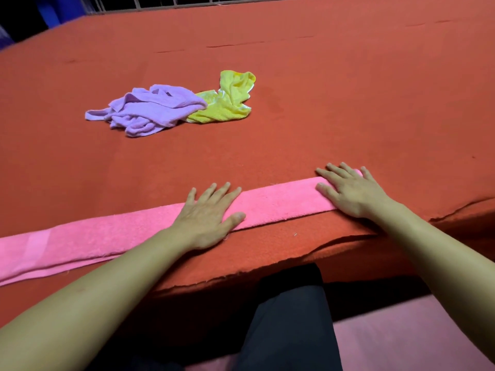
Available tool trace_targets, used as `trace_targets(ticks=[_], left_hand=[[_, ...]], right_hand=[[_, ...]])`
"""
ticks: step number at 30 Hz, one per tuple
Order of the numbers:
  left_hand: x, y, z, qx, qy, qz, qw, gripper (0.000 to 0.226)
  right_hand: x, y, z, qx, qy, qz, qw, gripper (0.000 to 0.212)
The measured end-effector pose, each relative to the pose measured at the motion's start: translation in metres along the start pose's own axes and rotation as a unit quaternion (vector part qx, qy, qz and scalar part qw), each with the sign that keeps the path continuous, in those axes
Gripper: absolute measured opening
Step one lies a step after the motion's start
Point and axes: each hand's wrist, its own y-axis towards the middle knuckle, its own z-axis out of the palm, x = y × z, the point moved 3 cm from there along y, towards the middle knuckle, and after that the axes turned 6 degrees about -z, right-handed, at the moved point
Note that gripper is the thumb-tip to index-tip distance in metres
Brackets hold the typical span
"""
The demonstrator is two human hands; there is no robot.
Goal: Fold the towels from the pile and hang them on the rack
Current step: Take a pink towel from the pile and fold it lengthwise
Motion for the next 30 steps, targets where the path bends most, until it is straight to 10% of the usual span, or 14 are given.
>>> trace_targets(ticks=[16,24,30], left_hand=[[0.073,-0.063,-0.016,-0.064,0.001,-0.091,0.994,0.066],[0.138,-0.102,0.004,-0.014,-0.009,-0.125,0.992,0.066],[0.169,-0.125,-0.016,-0.140,-0.105,-0.119,0.977,0.052]], right_hand=[[0.272,0.012,-0.021,-0.060,-0.029,-0.273,0.960,0.057],[0.306,0.029,0.016,0.033,-0.026,-0.281,0.959,0.061],[0.327,0.035,0.001,0.036,0.001,-0.272,0.962,0.063]])
